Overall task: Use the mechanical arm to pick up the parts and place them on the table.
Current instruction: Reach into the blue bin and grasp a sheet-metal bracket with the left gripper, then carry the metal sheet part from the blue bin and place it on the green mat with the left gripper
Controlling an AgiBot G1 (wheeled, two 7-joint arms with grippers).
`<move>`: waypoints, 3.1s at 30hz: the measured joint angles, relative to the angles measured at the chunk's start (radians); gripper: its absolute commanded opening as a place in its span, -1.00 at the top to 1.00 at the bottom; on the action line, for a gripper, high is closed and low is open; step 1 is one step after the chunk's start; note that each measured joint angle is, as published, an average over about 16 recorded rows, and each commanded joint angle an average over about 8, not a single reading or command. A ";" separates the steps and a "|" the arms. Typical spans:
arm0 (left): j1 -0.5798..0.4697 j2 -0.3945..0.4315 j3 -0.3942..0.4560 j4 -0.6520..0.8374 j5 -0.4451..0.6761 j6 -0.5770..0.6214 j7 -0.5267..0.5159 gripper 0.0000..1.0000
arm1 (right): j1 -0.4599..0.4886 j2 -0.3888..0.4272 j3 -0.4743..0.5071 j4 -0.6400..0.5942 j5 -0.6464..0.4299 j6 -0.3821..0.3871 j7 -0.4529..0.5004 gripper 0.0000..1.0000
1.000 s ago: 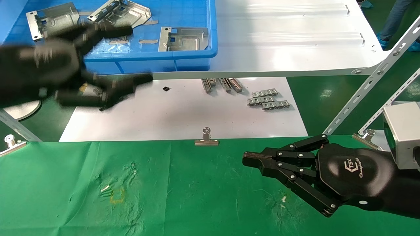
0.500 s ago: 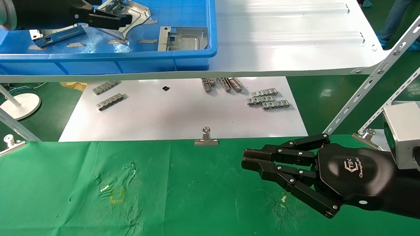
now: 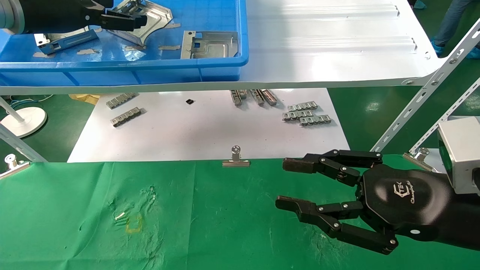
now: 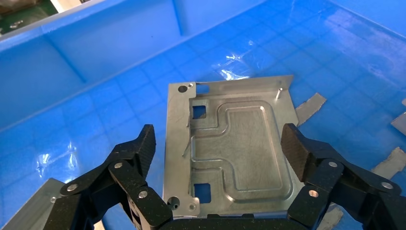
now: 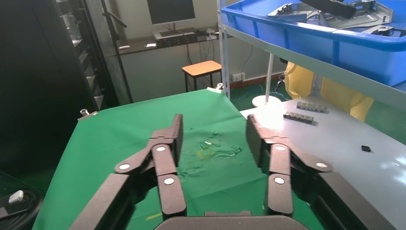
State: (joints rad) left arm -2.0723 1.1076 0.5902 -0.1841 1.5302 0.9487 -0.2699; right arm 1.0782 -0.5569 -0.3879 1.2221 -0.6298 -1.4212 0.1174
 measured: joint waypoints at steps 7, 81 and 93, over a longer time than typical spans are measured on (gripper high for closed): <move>-0.022 0.013 0.002 0.061 0.004 -0.008 0.026 1.00 | 0.000 0.000 0.000 0.000 0.000 0.000 0.000 -1.00; 0.465 -0.369 0.195 -0.353 -0.386 0.625 1.042 1.00 | 0.000 0.000 0.000 0.000 0.000 0.000 0.000 -1.00; 0.435 -0.313 0.254 -0.128 -0.349 0.618 1.202 -0.90 | 0.000 0.000 0.000 0.000 0.000 0.000 0.000 -1.00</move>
State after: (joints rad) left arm -1.6376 0.7943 0.8440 -0.3122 1.1813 1.5671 0.9317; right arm 1.0782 -0.5568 -0.3880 1.2221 -0.6298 -1.4212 0.1174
